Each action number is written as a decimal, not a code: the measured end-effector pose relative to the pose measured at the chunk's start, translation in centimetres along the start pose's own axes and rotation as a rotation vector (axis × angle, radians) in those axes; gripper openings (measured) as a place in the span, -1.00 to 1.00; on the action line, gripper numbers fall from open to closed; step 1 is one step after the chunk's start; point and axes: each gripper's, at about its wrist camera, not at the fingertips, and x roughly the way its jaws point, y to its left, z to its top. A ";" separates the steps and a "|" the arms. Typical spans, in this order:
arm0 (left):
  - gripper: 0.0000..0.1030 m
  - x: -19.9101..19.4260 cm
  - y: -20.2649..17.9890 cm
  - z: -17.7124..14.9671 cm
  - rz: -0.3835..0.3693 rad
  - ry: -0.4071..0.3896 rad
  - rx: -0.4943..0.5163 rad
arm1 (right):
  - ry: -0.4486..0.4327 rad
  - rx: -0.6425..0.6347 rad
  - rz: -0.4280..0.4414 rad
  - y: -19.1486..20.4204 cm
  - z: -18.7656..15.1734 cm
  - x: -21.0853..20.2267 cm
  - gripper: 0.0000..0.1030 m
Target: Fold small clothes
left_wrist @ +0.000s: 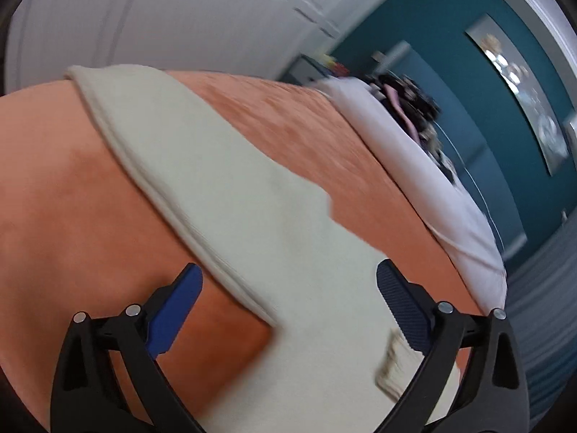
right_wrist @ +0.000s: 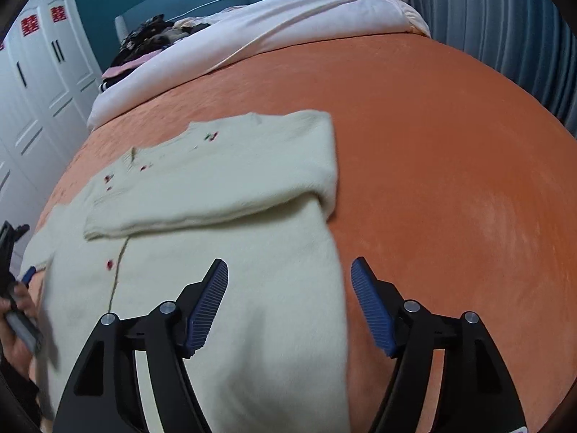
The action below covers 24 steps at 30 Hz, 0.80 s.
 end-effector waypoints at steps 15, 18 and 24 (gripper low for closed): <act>-0.82 0.7 -1.0 14.2 -0.042 -0.060 -0.030 | 0.135 -0.025 0.106 7.9 -6.4 -2.7 0.38; -0.81 -1.7 -12.2 9.2 -0.300 0.032 0.195 | 0.103 -0.011 0.119 7.5 -5.8 -3.2 0.38; -0.19 0.0 -22.9 -10.6 -0.462 0.339 0.483 | 0.101 0.115 0.143 4.4 -5.6 -2.7 0.38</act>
